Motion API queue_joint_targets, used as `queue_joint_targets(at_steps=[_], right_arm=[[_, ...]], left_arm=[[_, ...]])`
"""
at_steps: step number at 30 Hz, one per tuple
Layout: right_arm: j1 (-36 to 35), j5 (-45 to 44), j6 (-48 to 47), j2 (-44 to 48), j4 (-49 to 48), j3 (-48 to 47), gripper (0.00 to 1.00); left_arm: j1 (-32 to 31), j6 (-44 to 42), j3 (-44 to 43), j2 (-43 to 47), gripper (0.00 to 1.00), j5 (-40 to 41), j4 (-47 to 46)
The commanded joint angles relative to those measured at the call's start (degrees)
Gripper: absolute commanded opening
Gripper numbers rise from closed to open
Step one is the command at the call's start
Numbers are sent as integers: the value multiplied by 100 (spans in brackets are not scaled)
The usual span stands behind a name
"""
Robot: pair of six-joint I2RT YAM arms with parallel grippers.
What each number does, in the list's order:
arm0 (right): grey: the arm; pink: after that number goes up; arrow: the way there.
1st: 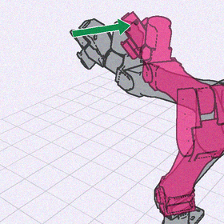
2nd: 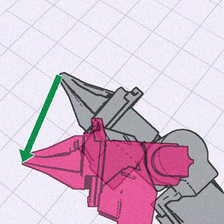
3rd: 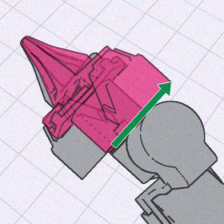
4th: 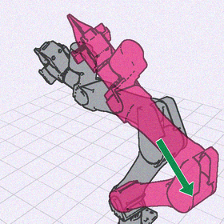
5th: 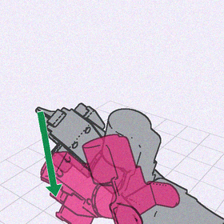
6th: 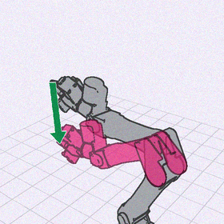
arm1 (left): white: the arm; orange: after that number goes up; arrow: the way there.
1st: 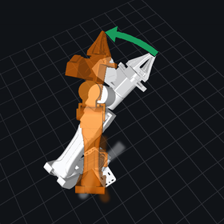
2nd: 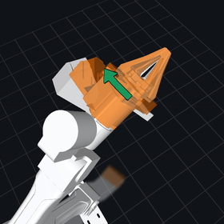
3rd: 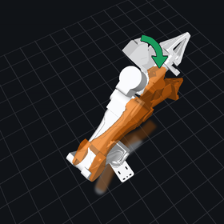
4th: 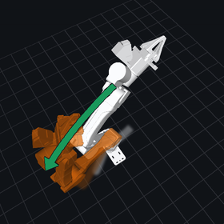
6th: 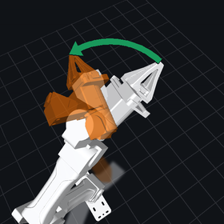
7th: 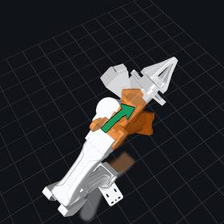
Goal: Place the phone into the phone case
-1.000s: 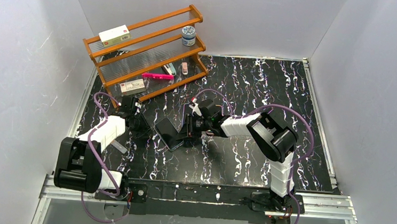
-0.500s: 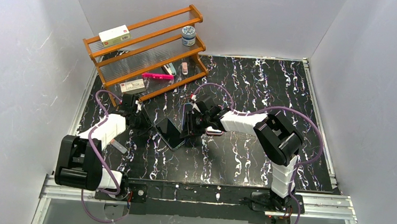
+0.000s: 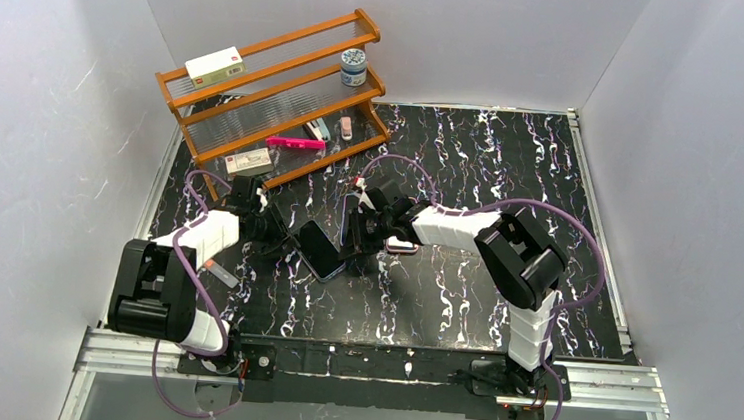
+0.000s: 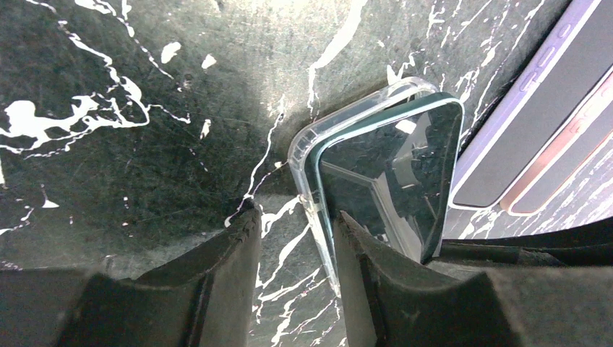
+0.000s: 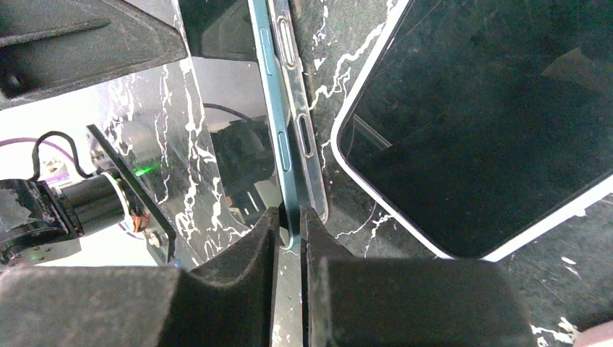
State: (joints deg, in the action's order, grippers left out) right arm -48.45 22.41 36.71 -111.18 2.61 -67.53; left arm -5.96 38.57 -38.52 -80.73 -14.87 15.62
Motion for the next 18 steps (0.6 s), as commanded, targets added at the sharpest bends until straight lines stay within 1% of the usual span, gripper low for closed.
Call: queue_joint_targets(at_steps=[1,5,7,10,13,18], right_arm=[[-100,115,26,-232,-213,-182,18],[-226,58,47,-289,-428,-235,17],[-265,-99,68,-276,-470,-252,15],[-296,-259,111,-203,-653,-224,15],[-301,-321,159,-92,-883,-165,17],[-322,-457,75,-44,-906,-204,27]], left_arm=[[24,-46,-2,-75,40,-155,-20],[24,-44,37,-179,37,-164,-58],[24,-30,56,-233,35,-168,-58],[22,-25,79,-284,33,-206,-72],[24,-34,103,-294,32,-194,-69],[24,-52,121,-312,27,-98,26]])
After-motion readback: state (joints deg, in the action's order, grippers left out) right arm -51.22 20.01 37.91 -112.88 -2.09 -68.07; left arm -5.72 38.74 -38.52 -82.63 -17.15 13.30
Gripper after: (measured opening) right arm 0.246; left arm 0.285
